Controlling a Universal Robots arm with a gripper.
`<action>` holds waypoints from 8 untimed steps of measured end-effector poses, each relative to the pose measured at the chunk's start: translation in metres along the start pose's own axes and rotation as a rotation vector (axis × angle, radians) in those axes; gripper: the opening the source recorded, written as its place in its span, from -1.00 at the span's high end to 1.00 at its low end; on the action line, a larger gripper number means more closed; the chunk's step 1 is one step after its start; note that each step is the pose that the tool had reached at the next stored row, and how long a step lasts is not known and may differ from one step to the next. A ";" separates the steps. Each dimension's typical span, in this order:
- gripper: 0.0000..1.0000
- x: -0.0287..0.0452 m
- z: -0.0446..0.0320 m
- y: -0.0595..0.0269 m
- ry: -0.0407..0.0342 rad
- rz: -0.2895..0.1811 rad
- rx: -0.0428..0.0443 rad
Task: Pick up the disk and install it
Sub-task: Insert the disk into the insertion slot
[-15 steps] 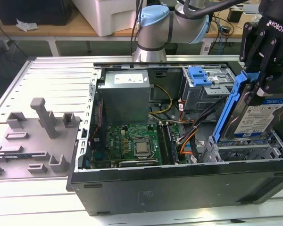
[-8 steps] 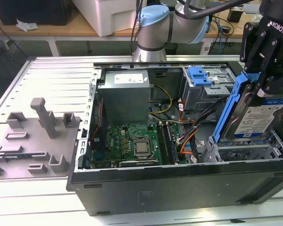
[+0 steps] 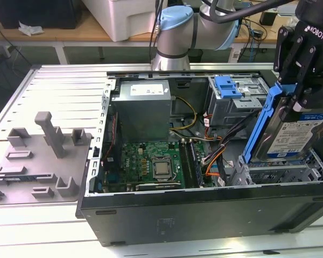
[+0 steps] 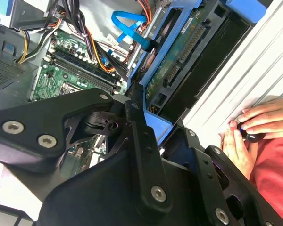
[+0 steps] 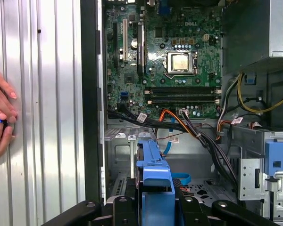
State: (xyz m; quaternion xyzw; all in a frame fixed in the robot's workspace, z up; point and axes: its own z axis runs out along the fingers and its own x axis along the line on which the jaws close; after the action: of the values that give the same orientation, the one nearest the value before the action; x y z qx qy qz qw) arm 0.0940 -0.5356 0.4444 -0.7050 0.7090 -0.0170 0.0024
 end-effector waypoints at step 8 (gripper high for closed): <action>0.27 0.0000 0.0014 0.0001 -0.0005 0.000 0.0000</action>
State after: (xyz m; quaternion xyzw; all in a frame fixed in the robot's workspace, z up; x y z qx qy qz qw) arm 0.0940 -0.5356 0.4430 -0.7050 0.7090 -0.0168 0.0026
